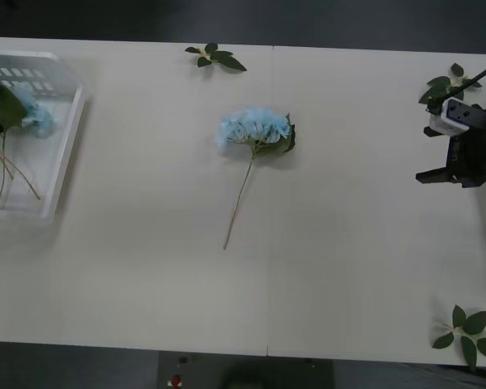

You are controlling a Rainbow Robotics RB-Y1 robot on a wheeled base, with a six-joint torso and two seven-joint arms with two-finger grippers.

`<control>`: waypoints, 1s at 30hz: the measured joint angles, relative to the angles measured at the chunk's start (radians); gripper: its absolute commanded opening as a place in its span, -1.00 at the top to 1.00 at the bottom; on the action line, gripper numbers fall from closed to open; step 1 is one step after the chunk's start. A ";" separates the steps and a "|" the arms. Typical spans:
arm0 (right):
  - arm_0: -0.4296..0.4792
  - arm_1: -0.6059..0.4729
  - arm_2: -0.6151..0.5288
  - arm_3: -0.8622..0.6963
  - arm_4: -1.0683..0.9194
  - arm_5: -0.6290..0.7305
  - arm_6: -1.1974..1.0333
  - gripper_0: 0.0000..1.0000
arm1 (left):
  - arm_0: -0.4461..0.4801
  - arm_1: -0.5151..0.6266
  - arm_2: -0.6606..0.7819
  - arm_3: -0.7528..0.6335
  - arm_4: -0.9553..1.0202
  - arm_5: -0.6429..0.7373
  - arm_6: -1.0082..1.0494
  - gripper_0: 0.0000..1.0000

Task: Put the red flowers into the right box and the blue flowers into the left box

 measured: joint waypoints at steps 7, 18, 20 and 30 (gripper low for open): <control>0.000 0.000 0.000 0.000 -0.004 -0.016 0.000 -0.69 | 0.000 0.054 0.036 0.000 0.220 0.219 -0.297 -0.64; 0.000 0.000 0.000 -0.001 -0.021 -0.016 0.000 -0.68 | 0.000 0.057 0.261 -0.140 0.471 0.579 -0.656 -0.64; 0.000 0.000 0.000 -0.001 -0.021 -0.016 0.000 -0.68 | 0.000 0.057 0.245 -0.199 0.515 0.587 -0.707 -0.64; 0.000 0.001 -0.001 -0.002 -0.022 -0.016 0.000 -0.68 | -0.105 0.019 -0.036 -0.450 0.585 0.566 -0.848 -0.64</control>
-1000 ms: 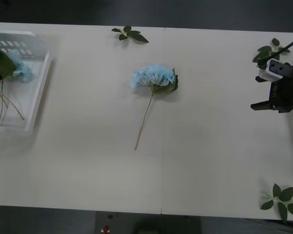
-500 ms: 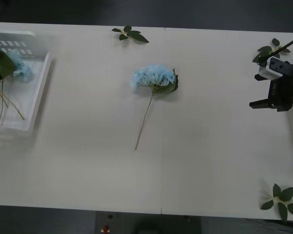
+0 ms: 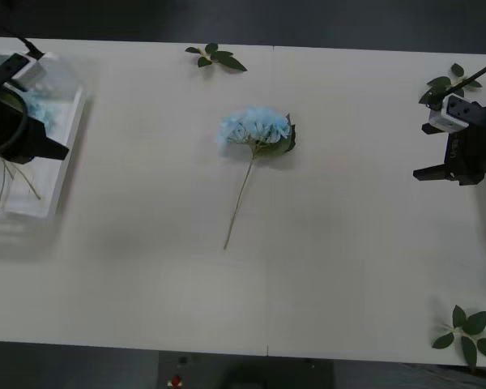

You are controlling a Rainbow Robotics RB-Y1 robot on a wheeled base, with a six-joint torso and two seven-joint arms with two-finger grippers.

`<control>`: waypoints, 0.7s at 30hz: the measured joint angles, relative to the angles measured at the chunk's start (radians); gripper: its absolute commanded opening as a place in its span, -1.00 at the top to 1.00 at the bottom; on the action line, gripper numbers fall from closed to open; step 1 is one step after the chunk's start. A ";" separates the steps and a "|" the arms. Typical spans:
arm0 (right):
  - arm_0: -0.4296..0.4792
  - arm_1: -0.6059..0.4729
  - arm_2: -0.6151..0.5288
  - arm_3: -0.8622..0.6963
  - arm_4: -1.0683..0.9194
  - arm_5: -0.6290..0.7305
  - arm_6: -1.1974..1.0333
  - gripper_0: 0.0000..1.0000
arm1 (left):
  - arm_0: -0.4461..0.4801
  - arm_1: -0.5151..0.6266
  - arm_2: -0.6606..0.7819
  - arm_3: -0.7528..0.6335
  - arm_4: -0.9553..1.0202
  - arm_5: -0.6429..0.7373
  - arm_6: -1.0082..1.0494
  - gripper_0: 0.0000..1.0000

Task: Put the red flowers into the right box and the blue flowers into the left box

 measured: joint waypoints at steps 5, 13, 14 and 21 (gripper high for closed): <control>0.000 0.000 0.000 0.000 0.000 0.000 0.000 -0.68 | -0.113 -0.144 -0.174 -0.011 -0.077 -0.109 0.053 -0.64; 0.000 0.000 0.000 0.000 0.000 0.000 0.000 -0.68 | -0.214 -0.343 -0.376 0.085 -0.243 -0.284 0.213 -0.65; 0.000 0.000 0.000 0.000 0.000 0.000 0.000 -0.69 | -0.228 -0.351 -0.407 0.104 -0.257 -0.298 0.223 -0.65; 0.000 0.000 0.000 0.000 0.000 0.000 0.000 -0.68 | -0.349 -0.358 -0.660 0.227 -0.352 -0.402 0.399 -0.65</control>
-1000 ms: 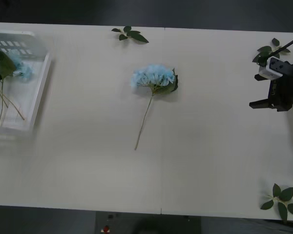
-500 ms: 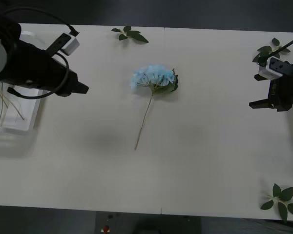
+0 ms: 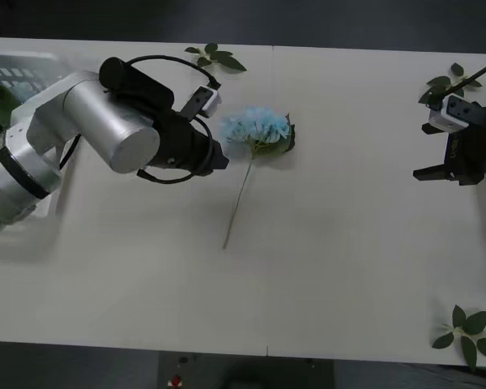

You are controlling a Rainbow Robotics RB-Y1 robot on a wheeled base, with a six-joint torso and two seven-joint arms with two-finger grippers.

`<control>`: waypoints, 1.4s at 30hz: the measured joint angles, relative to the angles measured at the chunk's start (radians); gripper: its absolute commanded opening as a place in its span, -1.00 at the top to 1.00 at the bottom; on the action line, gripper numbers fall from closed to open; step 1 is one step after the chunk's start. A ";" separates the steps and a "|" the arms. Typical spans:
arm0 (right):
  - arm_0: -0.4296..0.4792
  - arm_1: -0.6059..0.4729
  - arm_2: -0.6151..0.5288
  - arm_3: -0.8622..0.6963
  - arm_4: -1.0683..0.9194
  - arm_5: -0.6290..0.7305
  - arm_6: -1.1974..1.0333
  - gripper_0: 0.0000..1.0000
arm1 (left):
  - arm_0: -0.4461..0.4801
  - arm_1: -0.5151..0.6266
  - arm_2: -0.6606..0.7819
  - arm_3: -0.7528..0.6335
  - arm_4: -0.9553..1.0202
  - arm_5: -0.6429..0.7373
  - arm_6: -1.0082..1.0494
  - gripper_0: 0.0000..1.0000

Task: Put the red flowers into the right box and the blue flowers into the left box

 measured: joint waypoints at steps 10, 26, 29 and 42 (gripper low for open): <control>0.000 0.000 0.000 0.000 0.000 0.000 0.000 -0.69 | -0.122 -0.079 -0.219 0.165 -0.152 -0.098 0.264 -0.64; 0.000 0.000 0.000 0.000 0.000 0.000 0.000 -0.68 | -0.154 -0.224 -0.371 0.341 -0.258 -0.197 0.435 -0.65; 0.000 0.000 0.000 0.000 0.000 0.000 0.000 -0.68 | -0.154 -0.236 -0.392 0.369 -0.271 -0.241 0.447 -0.65; 0.000 0.000 0.000 0.000 0.000 0.000 0.000 -0.69 | -0.172 -0.299 -0.424 0.465 -0.364 -0.274 0.472 -0.14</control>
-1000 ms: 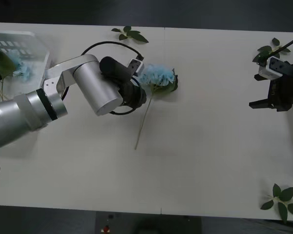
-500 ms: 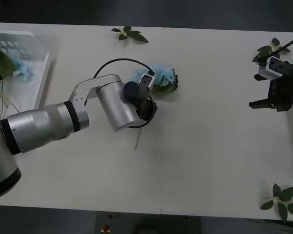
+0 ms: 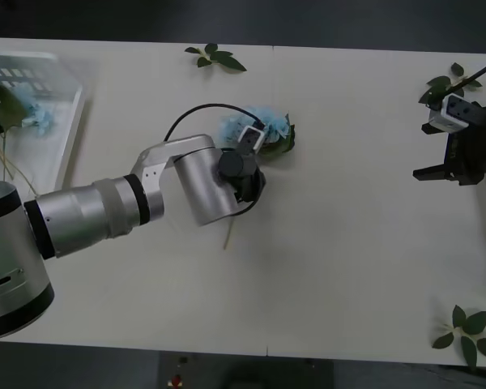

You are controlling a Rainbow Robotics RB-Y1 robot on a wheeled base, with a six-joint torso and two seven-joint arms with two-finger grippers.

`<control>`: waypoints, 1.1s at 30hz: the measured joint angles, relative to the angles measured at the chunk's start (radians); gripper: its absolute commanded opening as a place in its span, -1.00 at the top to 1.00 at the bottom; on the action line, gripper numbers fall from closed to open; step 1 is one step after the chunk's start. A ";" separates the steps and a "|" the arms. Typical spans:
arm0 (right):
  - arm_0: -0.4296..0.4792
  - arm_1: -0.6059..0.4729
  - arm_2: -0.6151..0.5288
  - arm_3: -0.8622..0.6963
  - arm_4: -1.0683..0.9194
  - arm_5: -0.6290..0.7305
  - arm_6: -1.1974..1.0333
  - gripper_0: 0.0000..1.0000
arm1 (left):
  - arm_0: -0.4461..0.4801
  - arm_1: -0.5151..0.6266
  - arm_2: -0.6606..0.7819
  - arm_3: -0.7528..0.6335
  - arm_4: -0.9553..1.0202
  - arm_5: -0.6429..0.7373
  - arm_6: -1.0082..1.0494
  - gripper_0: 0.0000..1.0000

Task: Put the red flowers into the right box and the blue flowers into the left box

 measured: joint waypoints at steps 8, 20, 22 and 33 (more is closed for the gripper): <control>0.000 0.000 0.000 0.000 0.000 0.000 0.000 -0.68 | 0.000 0.000 -0.002 0.000 -0.014 0.000 0.008 1.00; 0.000 0.000 0.000 0.000 0.000 0.000 0.000 -0.69 | 0.000 0.000 -0.002 -0.001 -0.002 0.002 0.014 1.00; 0.000 0.000 0.000 0.000 0.000 0.000 0.000 -0.68 | -0.001 0.006 -0.001 -0.018 0.010 0.028 0.014 1.00; 0.000 0.000 0.000 0.000 0.000 0.000 0.000 -0.68 | 0.000 0.214 0.145 -0.381 0.191 0.388 -0.007 1.00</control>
